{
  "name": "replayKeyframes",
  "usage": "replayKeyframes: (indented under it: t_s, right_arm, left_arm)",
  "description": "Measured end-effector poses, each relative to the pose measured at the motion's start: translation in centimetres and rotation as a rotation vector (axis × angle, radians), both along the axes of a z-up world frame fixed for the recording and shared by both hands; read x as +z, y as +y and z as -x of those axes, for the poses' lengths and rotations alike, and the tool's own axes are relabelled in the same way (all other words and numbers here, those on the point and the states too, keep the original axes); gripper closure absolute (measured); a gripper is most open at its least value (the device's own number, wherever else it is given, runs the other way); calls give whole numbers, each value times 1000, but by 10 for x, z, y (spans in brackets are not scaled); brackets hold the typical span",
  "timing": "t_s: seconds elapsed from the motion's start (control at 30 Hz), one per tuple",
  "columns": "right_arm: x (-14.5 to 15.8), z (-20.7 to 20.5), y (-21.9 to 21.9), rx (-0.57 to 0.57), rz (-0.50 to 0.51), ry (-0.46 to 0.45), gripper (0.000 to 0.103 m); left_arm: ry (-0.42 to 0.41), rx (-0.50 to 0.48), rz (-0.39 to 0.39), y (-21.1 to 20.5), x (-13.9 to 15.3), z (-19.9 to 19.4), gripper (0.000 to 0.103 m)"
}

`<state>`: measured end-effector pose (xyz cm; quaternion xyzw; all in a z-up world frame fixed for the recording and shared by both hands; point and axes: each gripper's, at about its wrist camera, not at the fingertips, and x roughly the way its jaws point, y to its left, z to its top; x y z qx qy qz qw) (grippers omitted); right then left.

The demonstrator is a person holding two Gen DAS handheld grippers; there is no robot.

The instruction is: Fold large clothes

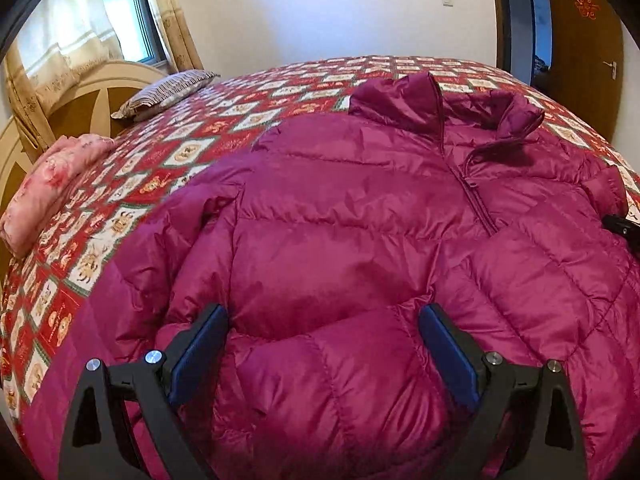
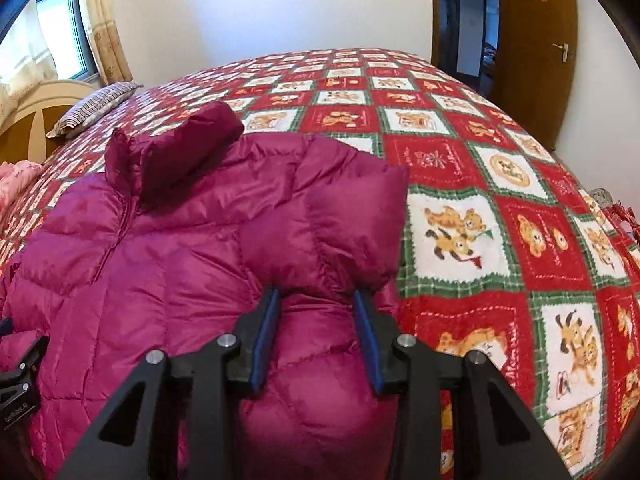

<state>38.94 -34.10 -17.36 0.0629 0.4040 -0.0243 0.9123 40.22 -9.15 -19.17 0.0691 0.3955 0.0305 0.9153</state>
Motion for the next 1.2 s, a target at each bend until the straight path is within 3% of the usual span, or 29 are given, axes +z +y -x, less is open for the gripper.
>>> replayKeyframes:
  t_s: [0.17,0.27,0.37,0.43,0.57,0.7,0.9,1.2]
  right_arm:
    - [-2,0,6,4,34,3,61]
    - [12,5,7,-2,67,-7,61]
    - [45,34,12,36,35,-79,61]
    - [57,55,23,87,23,-94,59]
    - [41,76,51,156,80,-59,59]
    - [10,73,51,138,68,-16,59]
    - [1,66,49,129,63,0,59]
    - [0,70,48,127,68,-2,59]
  left_arm:
    - [21,-3,-2,-3,-3,-3,5]
    - [19,8,25,5,11,1,6]
    - [-82,-4,114,21,47,28,6]
    - [-110,-42,126,21,58,41,6]
    - [-68,-78,67,4,36,40,5]
    - [23,-74,20,-2,0,29,5]
    - [50,-72,64,3,-5,24,4]
    - [54,-71,59,1,-7,24,3]
